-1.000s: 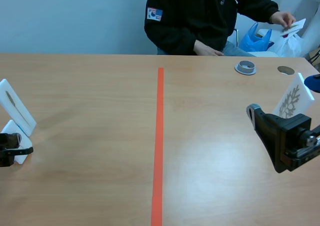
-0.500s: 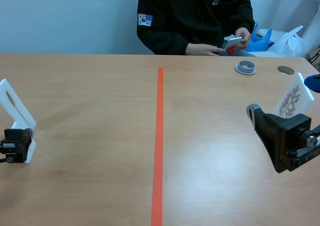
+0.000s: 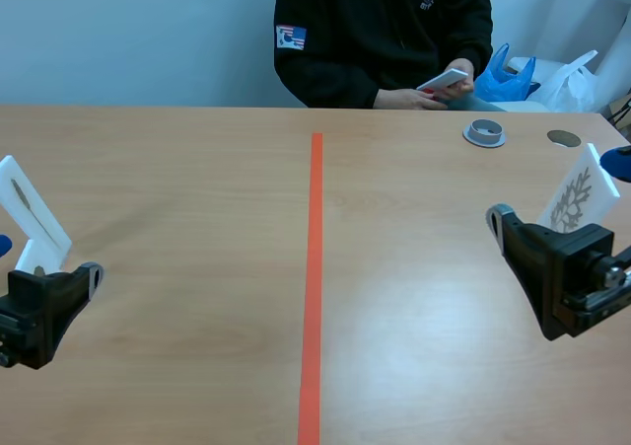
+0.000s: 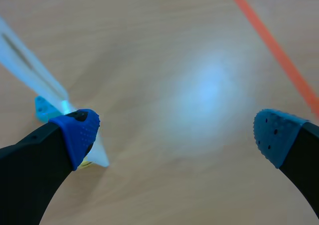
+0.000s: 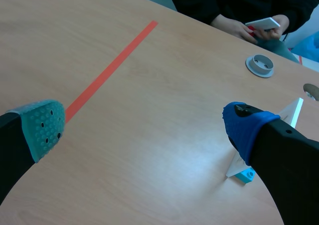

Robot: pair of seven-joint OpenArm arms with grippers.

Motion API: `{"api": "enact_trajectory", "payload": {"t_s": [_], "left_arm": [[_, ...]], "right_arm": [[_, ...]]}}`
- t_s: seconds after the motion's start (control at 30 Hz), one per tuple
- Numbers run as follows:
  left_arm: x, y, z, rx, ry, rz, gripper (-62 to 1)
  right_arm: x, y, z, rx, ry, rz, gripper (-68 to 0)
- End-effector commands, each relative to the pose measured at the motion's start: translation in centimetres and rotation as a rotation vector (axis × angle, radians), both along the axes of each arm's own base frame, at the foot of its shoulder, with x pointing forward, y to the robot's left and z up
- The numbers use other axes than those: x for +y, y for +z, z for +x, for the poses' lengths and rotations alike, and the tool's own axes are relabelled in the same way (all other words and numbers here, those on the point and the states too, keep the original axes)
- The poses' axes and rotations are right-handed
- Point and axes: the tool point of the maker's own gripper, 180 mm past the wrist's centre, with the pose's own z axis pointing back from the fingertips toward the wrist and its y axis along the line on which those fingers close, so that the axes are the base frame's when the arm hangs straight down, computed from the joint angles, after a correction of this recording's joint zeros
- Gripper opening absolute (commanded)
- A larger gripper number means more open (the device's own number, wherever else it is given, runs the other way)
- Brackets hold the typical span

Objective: Sort the leaf by its shape. The table is split by an orange tape line. A compound leaf with several leaflets goes to the left side, a simple leaf with one blade goes to the right side. Return to the home posture when a red brick is placed on the table.

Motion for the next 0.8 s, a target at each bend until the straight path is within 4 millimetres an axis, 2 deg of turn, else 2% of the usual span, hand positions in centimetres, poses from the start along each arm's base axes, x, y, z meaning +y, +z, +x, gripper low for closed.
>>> {"api": "enact_trajectory", "payload": {"t_s": [0.0, 0.23, 0.53, 0.63, 0.77], "left_arm": [[-1.1, 1.0, -0.2, -0.022, -0.044, -0.019, 1.4], [-6.1, 3.3, -2.3, -0.038, -0.187, -0.103, 1.4], [-12.6, 2.6, -4.4, 0.014, -0.333, -0.216, 1.4], [-13.6, 2.5, -4.2, 0.005, -0.346, -0.208, 1.4], [-13.6, 2.7, -3.3, -0.02, -0.342, -0.165, 1.4]], "right_arm": [[-0.1, 0.7, 0.3, -0.028, -0.001, 0.003, 0.4], [-0.2, 0.4, 0.3, -0.009, -0.005, -0.004, 0.4], [-0.3, -0.2, 0.1, 0.017, -0.009, -0.014, 0.4], [-0.4, -0.2, 0.1, 0.02, -0.01, -0.015, 0.4], [-0.4, -0.3, 0.1, 0.02, -0.01, -0.015, 0.4]]}}
